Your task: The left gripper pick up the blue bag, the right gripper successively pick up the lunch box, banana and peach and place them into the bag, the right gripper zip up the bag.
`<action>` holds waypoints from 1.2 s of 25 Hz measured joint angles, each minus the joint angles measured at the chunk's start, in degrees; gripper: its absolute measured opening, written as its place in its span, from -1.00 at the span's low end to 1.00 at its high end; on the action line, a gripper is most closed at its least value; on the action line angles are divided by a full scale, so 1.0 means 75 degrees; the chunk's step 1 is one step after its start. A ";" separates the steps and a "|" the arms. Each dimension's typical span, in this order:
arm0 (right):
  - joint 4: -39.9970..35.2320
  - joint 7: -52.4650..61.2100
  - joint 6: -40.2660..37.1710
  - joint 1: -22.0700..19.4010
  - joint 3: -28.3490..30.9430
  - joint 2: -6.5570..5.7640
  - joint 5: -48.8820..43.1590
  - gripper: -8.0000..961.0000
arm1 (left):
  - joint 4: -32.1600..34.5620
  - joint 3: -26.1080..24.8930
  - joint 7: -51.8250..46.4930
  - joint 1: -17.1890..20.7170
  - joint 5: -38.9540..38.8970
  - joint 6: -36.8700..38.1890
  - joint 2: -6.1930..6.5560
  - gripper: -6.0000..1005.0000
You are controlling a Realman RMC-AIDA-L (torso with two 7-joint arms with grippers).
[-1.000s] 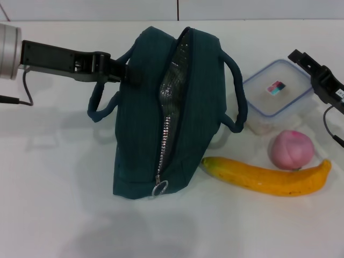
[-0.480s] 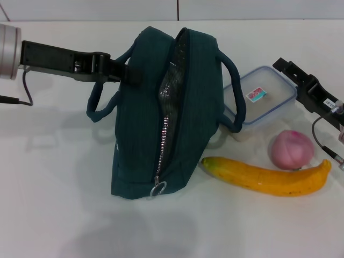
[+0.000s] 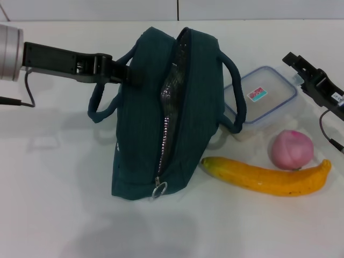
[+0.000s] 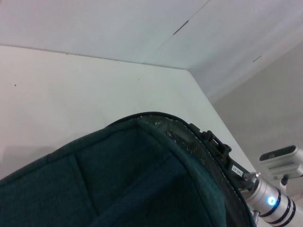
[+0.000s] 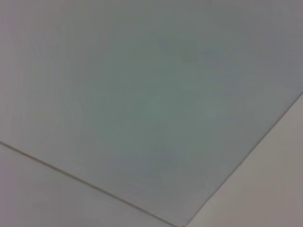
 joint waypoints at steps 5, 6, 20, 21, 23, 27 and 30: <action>-0.0055 0.0000 0.0039 0.0082 0.0005 -0.0006 0.0006 0.52 | 0.0000 0.0014 0.0073 0.0057 -0.0129 0.0016 -0.0010 -0.86; -0.0040 0.0002 0.0030 0.0099 0.0005 -0.0004 0.0007 0.52 | 0.0000 0.0018 0.0076 0.0063 -0.0143 0.0018 -0.0010 -0.86; 0.0042 0.1046 -0.0180 -0.0010 -0.0045 0.0005 -0.0049 0.48 | 0.0000 0.0033 0.0108 0.0102 -0.0171 0.0022 -0.0018 -0.86; 0.0042 0.1087 -0.0229 -0.0022 -0.0029 0.0004 -0.0048 0.48 | 0.0000 0.0042 0.0114 0.0095 -0.0171 0.0022 -0.0019 -0.86; 0.0042 0.1214 -0.0270 -0.0040 -0.0032 0.0004 -0.0047 0.47 | 0.0000 0.0058 0.0128 0.0081 -0.0173 0.0022 -0.0024 -0.86; 0.0041 0.1354 -0.0264 -0.0045 -0.0065 0.0004 -0.0051 0.46 | 0.0000 0.0062 0.0197 0.0077 -0.0175 0.0022 -0.0024 -0.86; 0.0040 0.1361 -0.0241 -0.0045 -0.0063 0.0004 -0.0051 0.45 | 0.0000 0.0062 0.0210 0.0093 -0.0175 0.0022 -0.0024 -0.86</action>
